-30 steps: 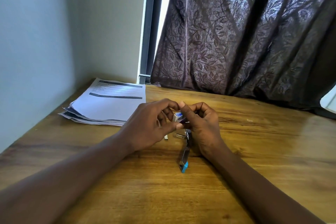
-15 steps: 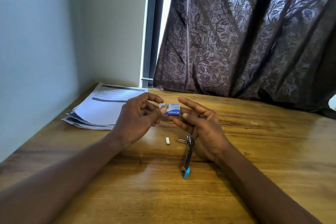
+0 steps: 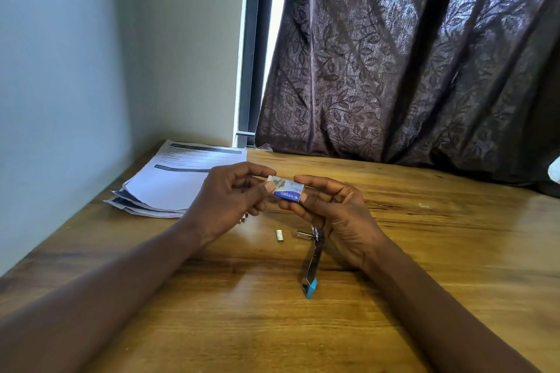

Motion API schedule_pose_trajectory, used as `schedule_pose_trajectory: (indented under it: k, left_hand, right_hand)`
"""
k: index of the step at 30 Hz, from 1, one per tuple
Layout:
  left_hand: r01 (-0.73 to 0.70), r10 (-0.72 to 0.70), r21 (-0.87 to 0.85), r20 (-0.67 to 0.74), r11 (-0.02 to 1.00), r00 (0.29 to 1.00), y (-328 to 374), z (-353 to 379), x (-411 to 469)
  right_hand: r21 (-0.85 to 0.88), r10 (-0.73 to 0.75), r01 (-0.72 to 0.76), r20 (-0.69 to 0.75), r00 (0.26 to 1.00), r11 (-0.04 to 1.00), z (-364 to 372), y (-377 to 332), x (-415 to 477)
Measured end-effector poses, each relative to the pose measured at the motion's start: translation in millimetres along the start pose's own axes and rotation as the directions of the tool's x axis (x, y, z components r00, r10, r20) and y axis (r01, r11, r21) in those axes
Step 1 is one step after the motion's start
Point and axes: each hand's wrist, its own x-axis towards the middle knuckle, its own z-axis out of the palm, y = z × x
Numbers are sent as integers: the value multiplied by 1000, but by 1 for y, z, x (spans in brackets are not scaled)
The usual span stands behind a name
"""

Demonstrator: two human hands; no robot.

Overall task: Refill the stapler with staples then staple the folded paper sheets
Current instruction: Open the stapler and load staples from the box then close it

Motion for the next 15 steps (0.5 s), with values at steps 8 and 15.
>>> schedule_pose_trajectory:
  k: [8, 15]
  left_hand:
    - [73, -75, -156, -5, 985, 997, 4, 0, 0]
    - [89, -93, -183, -11, 979, 996, 7, 2, 0]
  right_hand:
    - [37, 54, -51, -67, 996, 998, 0, -7, -2]
    - [46, 66, -63, -66, 996, 997, 1, -7, -2]
